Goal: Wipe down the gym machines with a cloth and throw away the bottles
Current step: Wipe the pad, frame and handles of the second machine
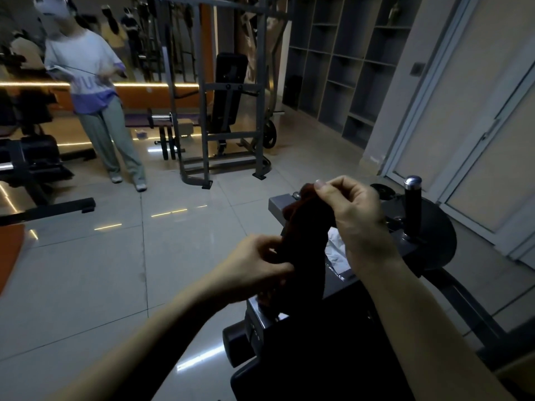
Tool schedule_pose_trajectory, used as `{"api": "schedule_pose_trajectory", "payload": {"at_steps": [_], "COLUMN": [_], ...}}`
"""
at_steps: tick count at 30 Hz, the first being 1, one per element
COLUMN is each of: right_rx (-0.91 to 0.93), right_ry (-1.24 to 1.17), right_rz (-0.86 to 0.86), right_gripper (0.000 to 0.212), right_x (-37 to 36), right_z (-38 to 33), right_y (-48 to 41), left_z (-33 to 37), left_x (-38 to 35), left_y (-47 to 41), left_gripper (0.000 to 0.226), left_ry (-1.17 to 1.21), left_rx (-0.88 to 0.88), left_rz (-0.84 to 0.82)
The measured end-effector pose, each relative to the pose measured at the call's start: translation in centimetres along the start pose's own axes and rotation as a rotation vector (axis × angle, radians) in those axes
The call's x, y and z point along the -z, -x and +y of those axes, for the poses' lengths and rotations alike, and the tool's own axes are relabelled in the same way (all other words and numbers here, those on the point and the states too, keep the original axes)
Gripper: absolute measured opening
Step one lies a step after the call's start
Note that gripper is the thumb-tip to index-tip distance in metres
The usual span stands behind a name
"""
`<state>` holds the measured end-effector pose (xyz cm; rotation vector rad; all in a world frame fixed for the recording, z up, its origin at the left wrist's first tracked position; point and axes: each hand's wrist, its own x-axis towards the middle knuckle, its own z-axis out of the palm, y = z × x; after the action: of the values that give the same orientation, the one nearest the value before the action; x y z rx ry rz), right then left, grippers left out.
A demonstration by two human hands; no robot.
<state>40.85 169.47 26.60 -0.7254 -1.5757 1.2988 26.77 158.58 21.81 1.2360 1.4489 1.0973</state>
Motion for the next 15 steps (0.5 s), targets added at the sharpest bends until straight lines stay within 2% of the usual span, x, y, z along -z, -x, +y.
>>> {"api": "schedule_pose_trajectory", "payload": {"at_steps": [4,8,10,12,13,15], "right_rx": [0.145,0.163,0.049,-0.19,-0.299,-0.402], "right_ry": [0.217,0.357,0.373,0.205,0.079,-0.046], "right_rz": [0.235,0.281,0.233,0.116,0.067,0.024], "right_gripper": [0.032,0.035,0.03,0.021,0.022,0.028], "right_x": [1.9,2.3,2.0,1.6,1.3,1.0], "right_z": [0.0,1.3,3.0,4.5,4.9,5.6], "right_y": [-0.8,-0.3,-0.1,0.2,0.5,1.3], "left_z": [1.8,2.6,2.4,1.9,1.5,1.2], "left_x": [3.1,3.8,2.1,-0.6,-2.0,-3.5], "left_y": [0.3,-1.1,-3.2,-5.5,-6.7,-8.1], "left_gripper": [0.007,0.007,0.016,0.032,0.034,0.028], "left_ry": [0.035,-0.113,-0.142,-0.126,-0.205,-0.501], "left_rx": [-0.092,-0.341,-0.318,-0.222,-0.188,-0.169], "left_rz": [0.172,0.486,0.493,0.359,0.341,0.431]}}
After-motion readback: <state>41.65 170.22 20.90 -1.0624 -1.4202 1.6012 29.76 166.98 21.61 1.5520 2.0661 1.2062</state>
